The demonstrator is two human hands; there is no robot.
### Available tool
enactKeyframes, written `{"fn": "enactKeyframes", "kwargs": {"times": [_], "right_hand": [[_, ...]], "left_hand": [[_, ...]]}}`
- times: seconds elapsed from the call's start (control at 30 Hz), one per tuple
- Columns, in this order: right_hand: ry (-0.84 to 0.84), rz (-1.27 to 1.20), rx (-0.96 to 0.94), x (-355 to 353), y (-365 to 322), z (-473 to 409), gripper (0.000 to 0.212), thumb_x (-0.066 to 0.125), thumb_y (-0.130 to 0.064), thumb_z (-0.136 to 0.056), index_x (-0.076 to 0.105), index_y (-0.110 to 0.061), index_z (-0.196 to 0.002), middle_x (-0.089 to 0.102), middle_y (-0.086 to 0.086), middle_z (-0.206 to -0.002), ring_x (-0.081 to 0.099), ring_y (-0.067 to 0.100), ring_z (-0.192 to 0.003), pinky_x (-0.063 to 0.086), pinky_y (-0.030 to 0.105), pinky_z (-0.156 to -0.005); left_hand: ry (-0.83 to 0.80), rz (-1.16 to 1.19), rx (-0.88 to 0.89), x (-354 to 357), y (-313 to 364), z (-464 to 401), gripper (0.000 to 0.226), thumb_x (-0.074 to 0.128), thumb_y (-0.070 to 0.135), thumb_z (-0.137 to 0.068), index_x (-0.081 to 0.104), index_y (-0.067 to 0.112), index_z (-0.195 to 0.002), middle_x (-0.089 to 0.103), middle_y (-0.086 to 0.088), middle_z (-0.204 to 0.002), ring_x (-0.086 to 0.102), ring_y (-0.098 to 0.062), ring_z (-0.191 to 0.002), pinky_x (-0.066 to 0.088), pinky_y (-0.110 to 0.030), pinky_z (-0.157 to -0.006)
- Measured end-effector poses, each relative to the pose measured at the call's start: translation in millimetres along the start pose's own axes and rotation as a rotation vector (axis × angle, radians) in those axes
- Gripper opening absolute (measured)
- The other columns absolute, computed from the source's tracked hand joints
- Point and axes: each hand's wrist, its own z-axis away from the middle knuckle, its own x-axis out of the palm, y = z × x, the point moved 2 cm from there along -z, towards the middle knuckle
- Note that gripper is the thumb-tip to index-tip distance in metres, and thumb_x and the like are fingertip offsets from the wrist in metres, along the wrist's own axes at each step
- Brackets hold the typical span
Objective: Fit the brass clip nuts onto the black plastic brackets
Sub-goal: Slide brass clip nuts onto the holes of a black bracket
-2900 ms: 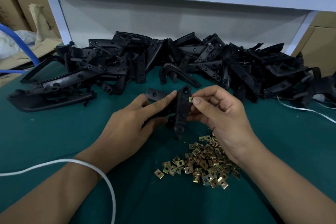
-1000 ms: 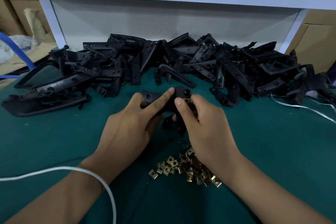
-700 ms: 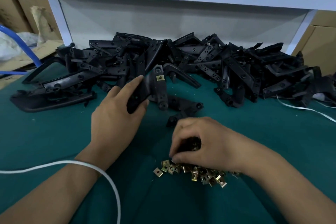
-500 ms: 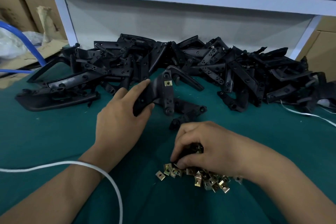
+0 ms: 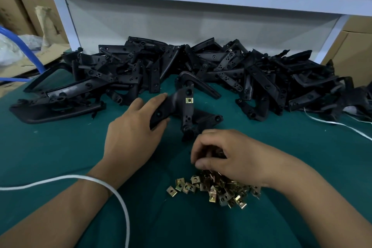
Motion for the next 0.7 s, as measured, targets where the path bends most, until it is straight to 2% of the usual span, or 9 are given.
{"fn": "enactKeyframes", "kwargs": {"times": [0.07, 0.17, 0.3, 0.4, 0.5, 0.6, 0.7], "right_hand": [[-0.022, 0.017, 0.030, 0.5, 2.2, 0.7, 0.015, 0.082, -0.048, -0.087, 0.073, -0.038, -0.095, 0.064, -0.020, -0.105, 0.062, -0.001, -0.098, 0.054, 0.022, -0.085], [-0.034, 0.112, 0.042, 5.3, 2.2, -0.6, 0.028, 0.085, -0.059, -0.077, 0.071, -0.038, -0.091, 0.060, -0.021, -0.104, 0.056, -0.006, -0.100, 0.049, 0.014, -0.081], [-0.055, 0.129, 0.020, 6.9, 1.4, -1.0, 0.024, 0.083, -0.055, -0.082, 0.071, -0.034, -0.085, 0.060, -0.018, -0.103, 0.056, -0.004, -0.101, 0.048, 0.017, -0.083], [-0.034, 0.039, 0.047, 6.4, 5.1, 0.4, 0.019, 0.080, -0.051, -0.087, 0.069, -0.035, -0.088, 0.061, -0.021, -0.103, 0.060, -0.002, -0.094, 0.051, 0.017, -0.078], [0.065, 0.044, 0.055, 6.5, 8.7, -2.6, 0.014, 0.070, -0.048, -0.097, 0.061, -0.039, -0.092, 0.064, -0.022, -0.097, 0.062, 0.003, -0.083, 0.053, 0.025, -0.069], [0.231, -0.037, 0.016, 7.2, 10.1, -5.9, 0.010, 0.063, -0.043, -0.101, 0.056, -0.040, -0.095, 0.068, -0.014, -0.095, 0.064, 0.007, -0.087, 0.056, 0.035, -0.077], [0.359, -0.186, -0.054, 6.7, 13.2, -6.6, 0.010, 0.066, -0.034, -0.102, 0.057, -0.038, -0.100, 0.068, -0.010, -0.099, 0.065, 0.010, -0.095, 0.053, 0.031, -0.084]], "left_hand": [[-0.004, -0.023, -0.005, 2.8, 0.2, -1.3, 0.054, 0.062, 0.052, -0.094, 0.043, 0.046, -0.145, 0.047, 0.013, -0.095, 0.058, -0.017, -0.072, 0.042, -0.029, -0.051], [-0.010, -0.024, -0.021, 3.5, 1.2, -2.6, 0.054, 0.061, 0.051, -0.094, 0.043, 0.045, -0.145, 0.047, 0.012, -0.096, 0.059, -0.019, -0.073, 0.038, -0.029, -0.052], [0.032, 0.073, -0.048, -2.4, -1.3, 0.3, 0.052, 0.061, 0.052, -0.095, 0.043, 0.047, -0.144, 0.053, 0.012, -0.104, 0.060, -0.018, -0.082, 0.051, -0.035, -0.059], [0.043, 0.171, -0.120, -2.3, -8.5, -3.7, 0.053, 0.062, 0.053, -0.094, 0.046, 0.046, -0.144, 0.059, 0.013, -0.113, 0.061, -0.017, -0.095, 0.051, -0.034, -0.070], [0.035, 0.219, -0.121, -3.1, -7.4, -1.8, 0.053, 0.063, 0.052, -0.094, 0.047, 0.045, -0.144, 0.060, 0.013, -0.116, 0.061, -0.016, -0.100, 0.054, -0.036, -0.075], [0.026, 0.223, -0.106, -4.9, -5.6, -1.0, 0.053, 0.063, 0.051, -0.094, 0.046, 0.045, -0.144, 0.059, 0.013, -0.115, 0.061, -0.016, -0.098, 0.056, -0.038, -0.076], [0.000, 0.233, -0.073, -5.5, -3.8, 0.8, 0.054, 0.063, 0.052, -0.094, 0.046, 0.047, -0.144, 0.058, 0.015, -0.114, 0.060, -0.014, -0.096, 0.056, -0.038, -0.074]]}}
